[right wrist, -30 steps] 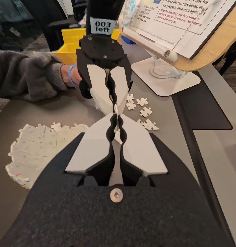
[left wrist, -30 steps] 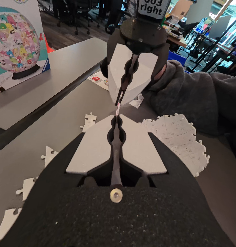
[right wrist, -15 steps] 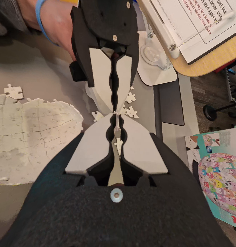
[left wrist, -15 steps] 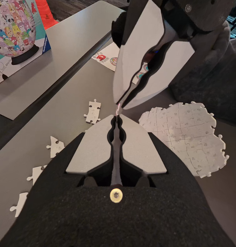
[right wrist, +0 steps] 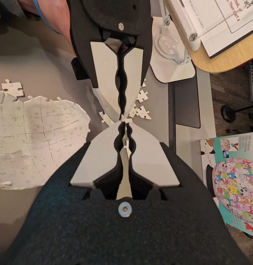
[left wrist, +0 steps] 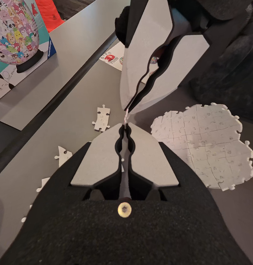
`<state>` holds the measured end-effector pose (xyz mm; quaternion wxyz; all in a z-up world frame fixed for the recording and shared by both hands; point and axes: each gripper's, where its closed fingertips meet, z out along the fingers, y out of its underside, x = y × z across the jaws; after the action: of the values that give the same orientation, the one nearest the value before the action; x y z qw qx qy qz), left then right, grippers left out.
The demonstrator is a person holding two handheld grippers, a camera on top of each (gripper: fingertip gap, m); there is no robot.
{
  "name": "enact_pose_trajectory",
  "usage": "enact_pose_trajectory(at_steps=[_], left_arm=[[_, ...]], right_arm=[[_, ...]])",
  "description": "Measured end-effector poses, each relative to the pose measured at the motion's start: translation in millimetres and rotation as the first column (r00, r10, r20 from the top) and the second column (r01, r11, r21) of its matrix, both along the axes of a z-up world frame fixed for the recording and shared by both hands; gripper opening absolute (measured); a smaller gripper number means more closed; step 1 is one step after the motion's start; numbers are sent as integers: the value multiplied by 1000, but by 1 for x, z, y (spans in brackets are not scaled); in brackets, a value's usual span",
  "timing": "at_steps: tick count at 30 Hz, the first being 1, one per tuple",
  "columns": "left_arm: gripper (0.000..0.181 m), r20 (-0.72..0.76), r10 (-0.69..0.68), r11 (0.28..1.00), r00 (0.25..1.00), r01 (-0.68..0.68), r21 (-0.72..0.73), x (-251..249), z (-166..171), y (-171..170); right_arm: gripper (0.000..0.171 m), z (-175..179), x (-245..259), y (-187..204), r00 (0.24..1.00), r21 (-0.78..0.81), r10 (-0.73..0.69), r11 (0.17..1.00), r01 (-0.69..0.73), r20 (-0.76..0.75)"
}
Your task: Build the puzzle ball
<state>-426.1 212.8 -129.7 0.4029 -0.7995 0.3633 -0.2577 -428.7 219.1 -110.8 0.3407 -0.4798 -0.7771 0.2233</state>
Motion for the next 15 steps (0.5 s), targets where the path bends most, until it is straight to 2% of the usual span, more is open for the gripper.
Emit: enact_pose_trajectory(at_steps=[6,7,8,11,13,15], left_arm=[[4,150,-22,1000,988,24,-14,-7,18,-3],[8,173,2,1000,985,2,-27,-14,20,0],[4,185,16,998,983,-6,-56,-18,17,1],[1,91,-43,979,995,61,-197,-16,-18,-11],[0,-5,-74,974,997,71,-215,-11,-39,-15],[0,-13,-95,968,995,89,-234,-2,-48,-18]], right_arm=[[2,14,10,-4,1000,-96,14,995,-14,-2],[2,16,14,-9,999,-143,37,989,-36,5],[2,16,19,-21,996,-214,92,973,-86,17],[2,5,29,-47,978,-298,197,940,-168,67],[2,-12,30,-49,975,-263,190,953,-154,119],[2,-24,29,-46,974,-233,174,963,-136,147]])
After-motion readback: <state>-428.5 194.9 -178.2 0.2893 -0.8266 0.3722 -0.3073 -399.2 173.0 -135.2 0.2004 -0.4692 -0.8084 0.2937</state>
